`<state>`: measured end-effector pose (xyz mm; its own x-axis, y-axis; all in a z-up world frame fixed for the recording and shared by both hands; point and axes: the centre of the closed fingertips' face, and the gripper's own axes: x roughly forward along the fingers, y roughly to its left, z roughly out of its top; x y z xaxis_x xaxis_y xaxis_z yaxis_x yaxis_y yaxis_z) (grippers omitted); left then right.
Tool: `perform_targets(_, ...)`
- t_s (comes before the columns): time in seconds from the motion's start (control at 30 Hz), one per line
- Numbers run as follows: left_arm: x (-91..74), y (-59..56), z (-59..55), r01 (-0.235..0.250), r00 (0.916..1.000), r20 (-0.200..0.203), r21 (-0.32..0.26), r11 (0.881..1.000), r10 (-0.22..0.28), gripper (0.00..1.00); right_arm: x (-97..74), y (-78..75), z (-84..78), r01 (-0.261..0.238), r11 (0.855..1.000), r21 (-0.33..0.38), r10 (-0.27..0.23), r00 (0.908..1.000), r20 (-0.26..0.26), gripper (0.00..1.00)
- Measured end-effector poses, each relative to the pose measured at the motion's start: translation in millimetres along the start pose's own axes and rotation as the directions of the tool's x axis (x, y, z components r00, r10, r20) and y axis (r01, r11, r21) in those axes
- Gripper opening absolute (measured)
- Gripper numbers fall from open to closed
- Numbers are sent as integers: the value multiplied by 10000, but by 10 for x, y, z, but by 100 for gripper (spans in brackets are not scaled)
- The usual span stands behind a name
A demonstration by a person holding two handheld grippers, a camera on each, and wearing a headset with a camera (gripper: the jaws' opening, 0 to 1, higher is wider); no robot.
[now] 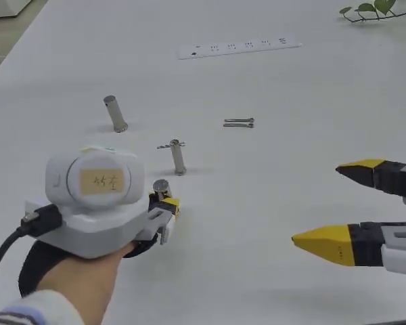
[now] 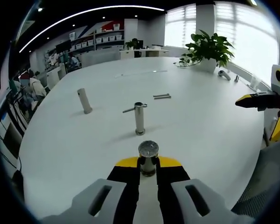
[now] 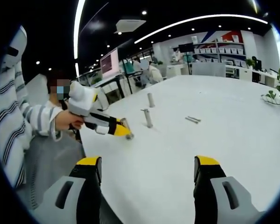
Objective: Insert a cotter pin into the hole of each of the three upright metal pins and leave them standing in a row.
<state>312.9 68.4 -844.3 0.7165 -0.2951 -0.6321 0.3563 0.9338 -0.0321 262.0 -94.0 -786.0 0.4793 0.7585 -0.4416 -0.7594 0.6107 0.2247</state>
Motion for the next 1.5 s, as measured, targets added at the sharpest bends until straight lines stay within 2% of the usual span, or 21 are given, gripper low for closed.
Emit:
perform_targets(0.47,-21,-17,-26,8,10000,-39,143,9999,-7,11,-6,-18,3,-34,9999,165,32,9999,127,83)
perform_targets(0.9,-39,-23,-35,249,9996,-157,342,9991,-244,12,19,2,-5,-152,9999,-10,152,9999,-81,83)
perform_targets(1.13,-61,-54,-37,696,9972,-301,479,9964,-682,15,31,10,1,-193,9998,-72,192,9997,-179,83)
perform_targets(1.5,-107,-101,-53,1140,9927,-472,726,9908,-1107,20,38,18,14,-281,9995,-173,276,9992,-275,83)
